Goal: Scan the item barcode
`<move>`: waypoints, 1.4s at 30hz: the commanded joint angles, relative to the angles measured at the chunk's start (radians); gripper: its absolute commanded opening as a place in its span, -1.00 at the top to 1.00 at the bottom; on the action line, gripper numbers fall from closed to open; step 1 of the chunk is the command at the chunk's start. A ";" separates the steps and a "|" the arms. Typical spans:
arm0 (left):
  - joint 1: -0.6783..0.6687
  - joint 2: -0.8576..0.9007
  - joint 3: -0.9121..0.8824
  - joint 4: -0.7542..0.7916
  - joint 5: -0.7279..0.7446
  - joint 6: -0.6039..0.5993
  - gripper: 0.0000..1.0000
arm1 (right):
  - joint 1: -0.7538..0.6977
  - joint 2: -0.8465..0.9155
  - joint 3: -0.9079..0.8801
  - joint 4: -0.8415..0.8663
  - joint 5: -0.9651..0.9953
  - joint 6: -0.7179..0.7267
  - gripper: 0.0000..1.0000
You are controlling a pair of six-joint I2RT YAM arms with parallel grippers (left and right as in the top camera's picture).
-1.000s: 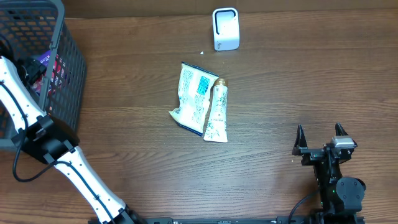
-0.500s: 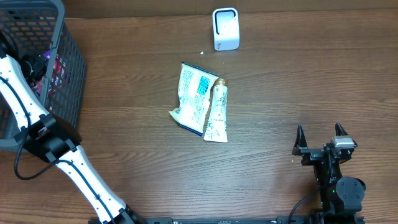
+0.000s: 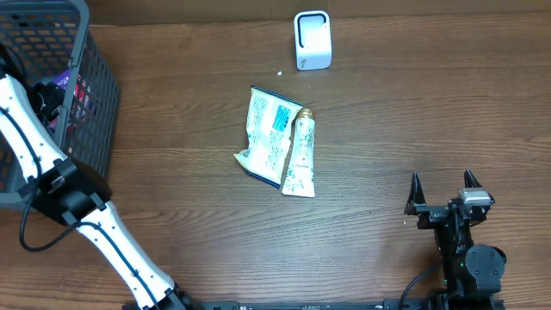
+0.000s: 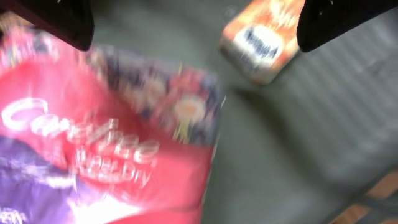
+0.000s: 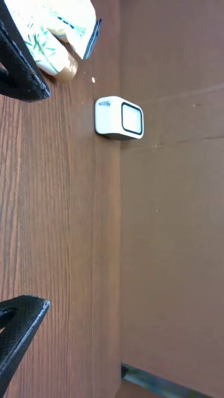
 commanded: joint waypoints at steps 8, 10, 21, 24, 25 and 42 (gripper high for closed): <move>0.000 -0.344 0.015 -0.076 0.055 0.073 -0.99 | 0.004 -0.010 -0.011 0.006 0.006 -0.005 -1.00; 0.003 -0.410 0.014 -0.076 0.039 0.085 -1.00 | 0.004 -0.010 -0.011 0.006 0.006 -0.005 -1.00; 0.116 -0.680 -0.388 -0.076 0.002 0.047 -0.57 | 0.004 -0.010 -0.011 0.006 0.006 -0.005 -1.00; 0.149 -0.681 -0.477 -0.071 0.002 0.013 0.19 | 0.004 -0.010 -0.011 0.006 0.006 -0.004 -1.00; 0.159 -0.678 -0.503 -0.055 0.002 0.006 0.37 | 0.004 -0.010 -0.011 0.006 0.006 -0.005 -1.00; 0.180 -0.684 -0.681 -0.076 -0.290 -0.227 0.91 | 0.004 -0.010 -0.011 0.006 0.006 -0.005 -1.00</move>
